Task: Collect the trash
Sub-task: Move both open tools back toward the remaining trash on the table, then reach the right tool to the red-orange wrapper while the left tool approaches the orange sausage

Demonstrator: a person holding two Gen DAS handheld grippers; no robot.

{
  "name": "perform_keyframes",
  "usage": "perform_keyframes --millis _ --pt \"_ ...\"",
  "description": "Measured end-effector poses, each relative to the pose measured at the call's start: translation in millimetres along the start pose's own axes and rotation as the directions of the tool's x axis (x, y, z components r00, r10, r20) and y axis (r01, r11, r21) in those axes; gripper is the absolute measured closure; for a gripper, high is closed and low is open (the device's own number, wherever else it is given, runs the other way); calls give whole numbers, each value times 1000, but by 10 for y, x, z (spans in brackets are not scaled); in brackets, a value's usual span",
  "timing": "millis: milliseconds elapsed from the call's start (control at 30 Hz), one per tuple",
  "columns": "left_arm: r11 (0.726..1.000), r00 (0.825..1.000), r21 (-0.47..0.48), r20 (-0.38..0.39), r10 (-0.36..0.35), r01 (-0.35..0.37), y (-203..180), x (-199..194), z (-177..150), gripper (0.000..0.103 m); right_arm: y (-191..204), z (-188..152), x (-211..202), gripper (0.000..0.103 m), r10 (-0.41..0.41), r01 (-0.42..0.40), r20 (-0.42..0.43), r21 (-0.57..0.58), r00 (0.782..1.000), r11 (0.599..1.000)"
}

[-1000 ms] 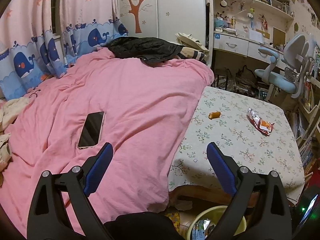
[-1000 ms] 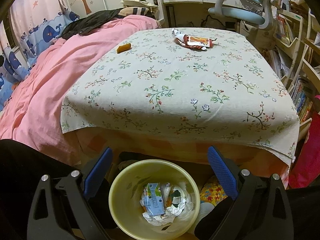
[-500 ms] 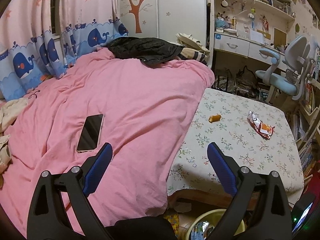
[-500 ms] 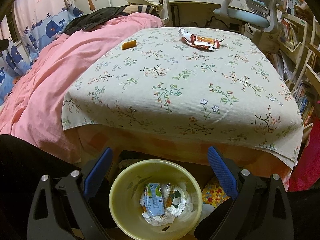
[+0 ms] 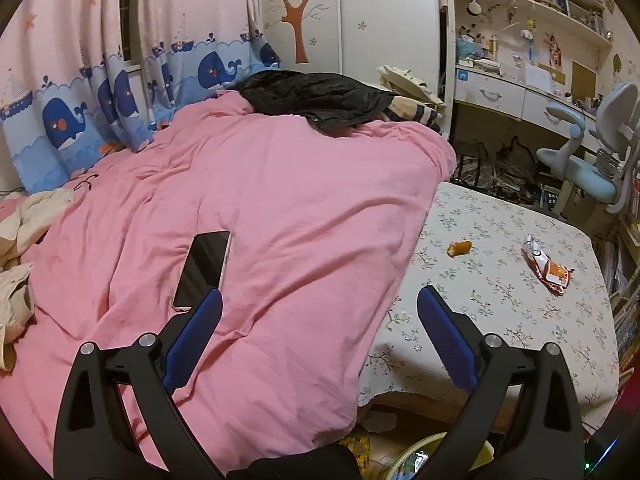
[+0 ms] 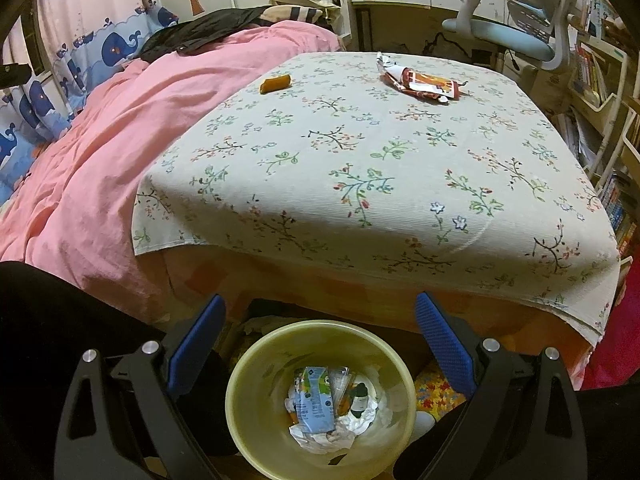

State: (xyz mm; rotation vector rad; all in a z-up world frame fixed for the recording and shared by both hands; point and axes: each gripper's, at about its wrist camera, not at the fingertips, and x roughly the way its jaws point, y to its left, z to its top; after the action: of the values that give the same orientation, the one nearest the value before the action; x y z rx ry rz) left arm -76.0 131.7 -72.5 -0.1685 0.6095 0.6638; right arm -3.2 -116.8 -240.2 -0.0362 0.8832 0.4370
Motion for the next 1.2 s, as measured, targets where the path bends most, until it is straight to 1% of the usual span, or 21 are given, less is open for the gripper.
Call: perform_keyframes --millis 367,1200 --pt "1000 999 12 -41 8 -8 -54 181 16 8 63 21 43 10 21 -21 -5 -3 1000 1000" --pt "999 996 35 -92 -16 19 -270 482 43 7 136 86 109 10 46 -46 -10 -3 999 999"
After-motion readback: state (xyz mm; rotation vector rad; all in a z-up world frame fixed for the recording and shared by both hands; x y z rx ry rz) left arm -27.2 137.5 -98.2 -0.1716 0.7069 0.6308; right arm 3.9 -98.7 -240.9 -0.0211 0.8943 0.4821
